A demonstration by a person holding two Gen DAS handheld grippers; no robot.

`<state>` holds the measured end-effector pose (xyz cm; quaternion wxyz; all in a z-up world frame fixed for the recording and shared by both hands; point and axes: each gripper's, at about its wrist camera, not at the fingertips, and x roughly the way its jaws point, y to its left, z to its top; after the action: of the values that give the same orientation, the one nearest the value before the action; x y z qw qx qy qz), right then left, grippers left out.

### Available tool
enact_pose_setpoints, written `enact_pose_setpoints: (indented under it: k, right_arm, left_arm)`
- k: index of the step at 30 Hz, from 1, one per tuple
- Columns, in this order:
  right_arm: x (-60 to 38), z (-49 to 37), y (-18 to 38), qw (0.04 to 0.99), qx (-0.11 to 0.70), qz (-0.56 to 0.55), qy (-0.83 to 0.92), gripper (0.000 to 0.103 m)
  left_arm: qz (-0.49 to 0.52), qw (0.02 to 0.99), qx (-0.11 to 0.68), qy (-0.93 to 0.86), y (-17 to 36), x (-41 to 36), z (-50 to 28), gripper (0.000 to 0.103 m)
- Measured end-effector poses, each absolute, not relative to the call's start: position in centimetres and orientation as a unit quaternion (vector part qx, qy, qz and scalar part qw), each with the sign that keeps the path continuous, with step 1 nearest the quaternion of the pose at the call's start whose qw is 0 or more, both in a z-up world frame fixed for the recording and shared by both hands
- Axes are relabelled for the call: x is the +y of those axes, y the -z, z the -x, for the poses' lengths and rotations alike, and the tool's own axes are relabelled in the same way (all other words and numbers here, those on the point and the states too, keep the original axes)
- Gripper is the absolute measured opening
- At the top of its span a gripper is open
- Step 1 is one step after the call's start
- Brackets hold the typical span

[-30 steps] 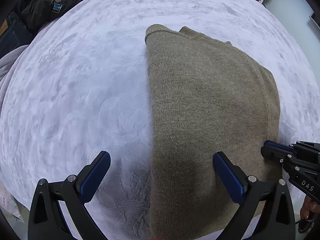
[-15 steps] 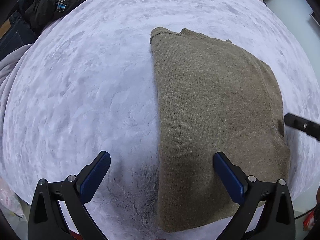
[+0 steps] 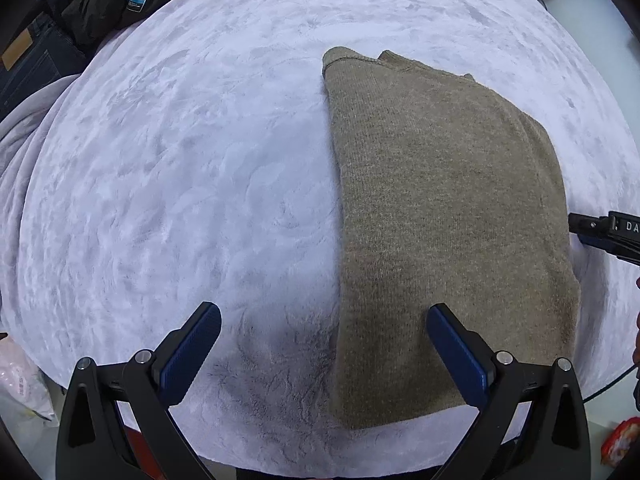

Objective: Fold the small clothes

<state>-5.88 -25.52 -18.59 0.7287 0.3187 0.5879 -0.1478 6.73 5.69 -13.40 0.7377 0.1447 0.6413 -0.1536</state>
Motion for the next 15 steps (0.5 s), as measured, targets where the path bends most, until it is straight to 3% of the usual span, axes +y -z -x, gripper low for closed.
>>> enact_pose_setpoints:
  k: [2,5,7,9,13,15]
  right_arm:
    - [-25.3,6.7,18.1,0.718,0.603,-0.315,0.149,0.057]
    - [-23.9,7.8,17.2,0.7,0.635,-0.288,0.152,0.072]
    - [-22.4,8.4,16.2,0.703,0.641,-0.274,0.141,0.073]
    - [-20.8,8.7,15.1,0.708,0.64,-0.266,0.133,0.08]
    - [-17.5,8.7,12.4,0.732,0.615,-0.268,0.12,0.081]
    - [-16.4,8.9,11.3,0.741,0.602,-0.273,0.115,0.091]
  left_arm:
    - [-0.151,0.736,0.643,0.148,13.2,6.0,-6.5,0.103]
    - [-0.171,0.733,0.643,0.14,12.8,6.0,-6.0,0.103]
    - [-0.177,0.727,0.65,0.136,12.4,6.0,-5.6,0.103]
    - [-0.172,0.727,0.649,0.141,11.6,6.0,-5.3,0.103]
    - [-0.159,0.727,0.65,0.155,9.8,5.5,-4.7,0.103]
    - [-0.153,0.727,0.651,0.158,9.1,5.4,-4.6,0.103]
